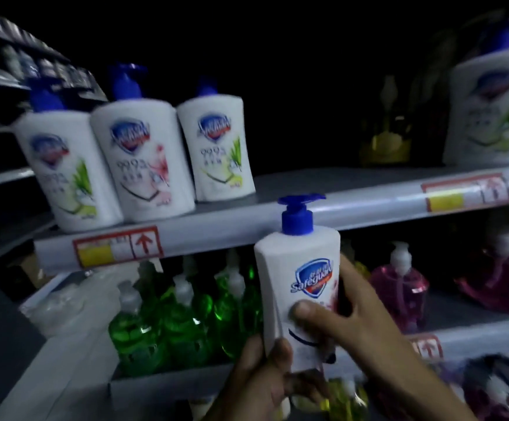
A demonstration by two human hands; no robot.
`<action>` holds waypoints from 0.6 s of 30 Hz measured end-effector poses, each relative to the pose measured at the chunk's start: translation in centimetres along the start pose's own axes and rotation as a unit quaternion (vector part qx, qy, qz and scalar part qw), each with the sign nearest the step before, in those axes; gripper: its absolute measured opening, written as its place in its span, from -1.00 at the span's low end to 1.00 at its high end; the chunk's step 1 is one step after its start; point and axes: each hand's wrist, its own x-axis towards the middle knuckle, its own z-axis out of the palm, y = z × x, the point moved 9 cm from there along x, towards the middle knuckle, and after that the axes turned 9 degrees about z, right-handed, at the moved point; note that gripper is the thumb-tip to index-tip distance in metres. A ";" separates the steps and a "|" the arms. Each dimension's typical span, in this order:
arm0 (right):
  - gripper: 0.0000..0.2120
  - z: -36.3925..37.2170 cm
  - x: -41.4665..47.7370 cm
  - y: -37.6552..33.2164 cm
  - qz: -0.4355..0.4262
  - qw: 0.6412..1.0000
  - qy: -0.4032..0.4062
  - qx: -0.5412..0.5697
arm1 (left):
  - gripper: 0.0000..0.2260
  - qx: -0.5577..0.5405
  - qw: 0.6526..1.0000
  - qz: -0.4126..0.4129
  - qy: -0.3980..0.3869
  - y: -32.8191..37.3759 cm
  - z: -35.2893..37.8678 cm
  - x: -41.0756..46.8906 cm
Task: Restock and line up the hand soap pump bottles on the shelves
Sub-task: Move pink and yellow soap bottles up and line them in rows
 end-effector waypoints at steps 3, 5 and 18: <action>-0.48 0.1 0.4 -2.2 -0.057 0.998 0.016 -0.001 | -0.38 0.103 0.988 0.113 0.011 5.0 0.4 1.0; -0.41 -0.2 0.8 -3.5 -0.092 0.994 0.049 0.032 | -0.38 0.194 0.968 0.153 0.042 7.9 0.1 2.1; -0.52 3.9 9.0 -15.0 -0.288 0.956 0.052 0.013 | -0.41 0.603 0.616 0.442 0.250 22.2 0.8 5.6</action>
